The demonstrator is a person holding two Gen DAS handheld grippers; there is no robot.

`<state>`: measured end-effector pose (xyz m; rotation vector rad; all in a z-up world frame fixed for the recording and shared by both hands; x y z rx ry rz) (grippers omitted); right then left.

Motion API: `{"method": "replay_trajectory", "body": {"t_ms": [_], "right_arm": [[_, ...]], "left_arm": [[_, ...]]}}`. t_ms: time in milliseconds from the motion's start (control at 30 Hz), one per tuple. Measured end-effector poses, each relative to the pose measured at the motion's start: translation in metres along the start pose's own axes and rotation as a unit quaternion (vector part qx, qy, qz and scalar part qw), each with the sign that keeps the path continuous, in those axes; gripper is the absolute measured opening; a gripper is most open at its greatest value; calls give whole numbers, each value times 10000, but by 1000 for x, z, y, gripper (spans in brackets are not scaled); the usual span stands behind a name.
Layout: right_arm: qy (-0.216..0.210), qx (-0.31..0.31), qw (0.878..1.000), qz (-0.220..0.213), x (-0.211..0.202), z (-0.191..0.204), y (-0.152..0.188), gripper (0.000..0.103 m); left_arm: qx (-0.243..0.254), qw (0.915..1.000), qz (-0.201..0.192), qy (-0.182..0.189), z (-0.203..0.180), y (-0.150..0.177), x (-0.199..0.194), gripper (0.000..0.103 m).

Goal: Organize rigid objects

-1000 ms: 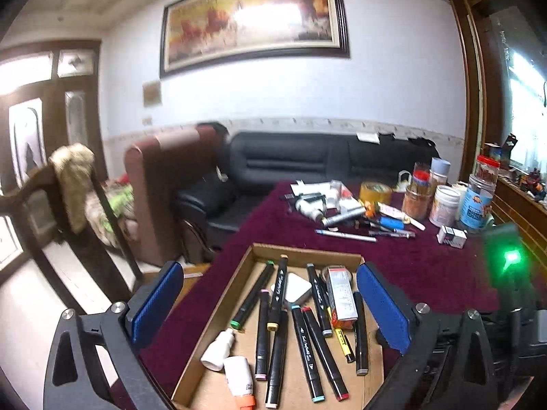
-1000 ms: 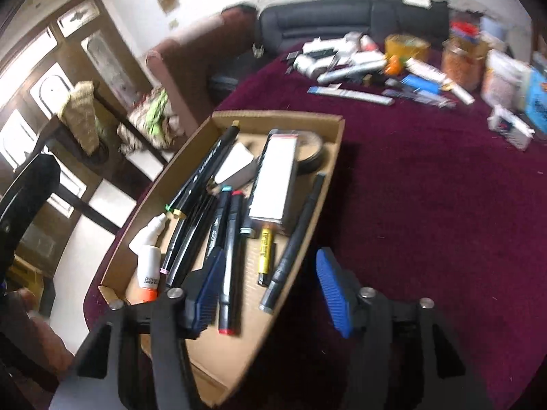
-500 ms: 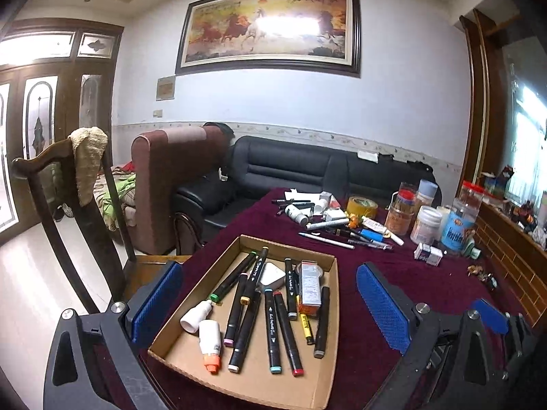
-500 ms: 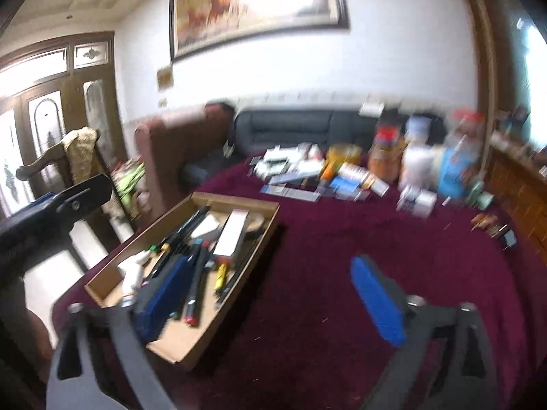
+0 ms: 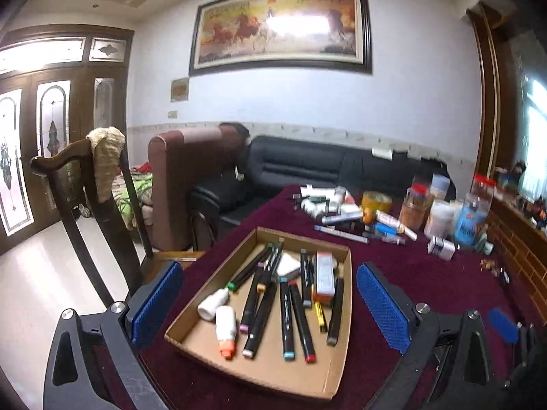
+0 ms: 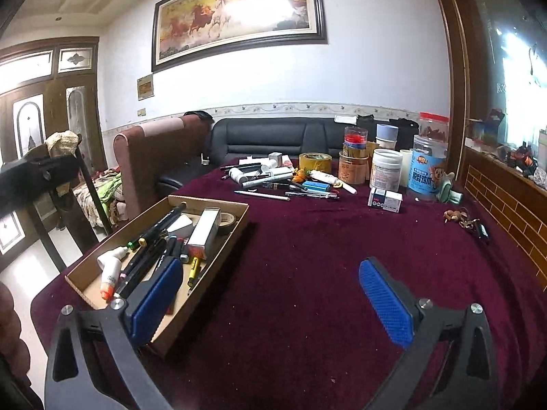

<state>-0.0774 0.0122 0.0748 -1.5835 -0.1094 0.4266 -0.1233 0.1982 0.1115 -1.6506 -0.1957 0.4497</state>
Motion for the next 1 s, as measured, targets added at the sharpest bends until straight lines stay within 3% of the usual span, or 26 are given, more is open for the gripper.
{"method": "replay_trajectory", "body": {"t_ms": [567, 1000], "right_arm": [[-164, -581, 9980, 164, -3, 38, 14, 103], [-212, -821, 9958, 339, 6, 56, 23, 103]], "left_arm": [[127, 9991, 218, -328, 14, 16, 3, 102], [56, 9972, 620, -406, 23, 32, 16, 102]]}}
Point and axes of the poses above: each gripper's, at about its wrist camera, not at the fingertips, and x roughly the way its jaws point, z to its left, y to its underside, the point moved 7 cm from there along x, roughly the way its jaws point, and after that the axes turned 12 degrees about -z, right-handed, at the moved point
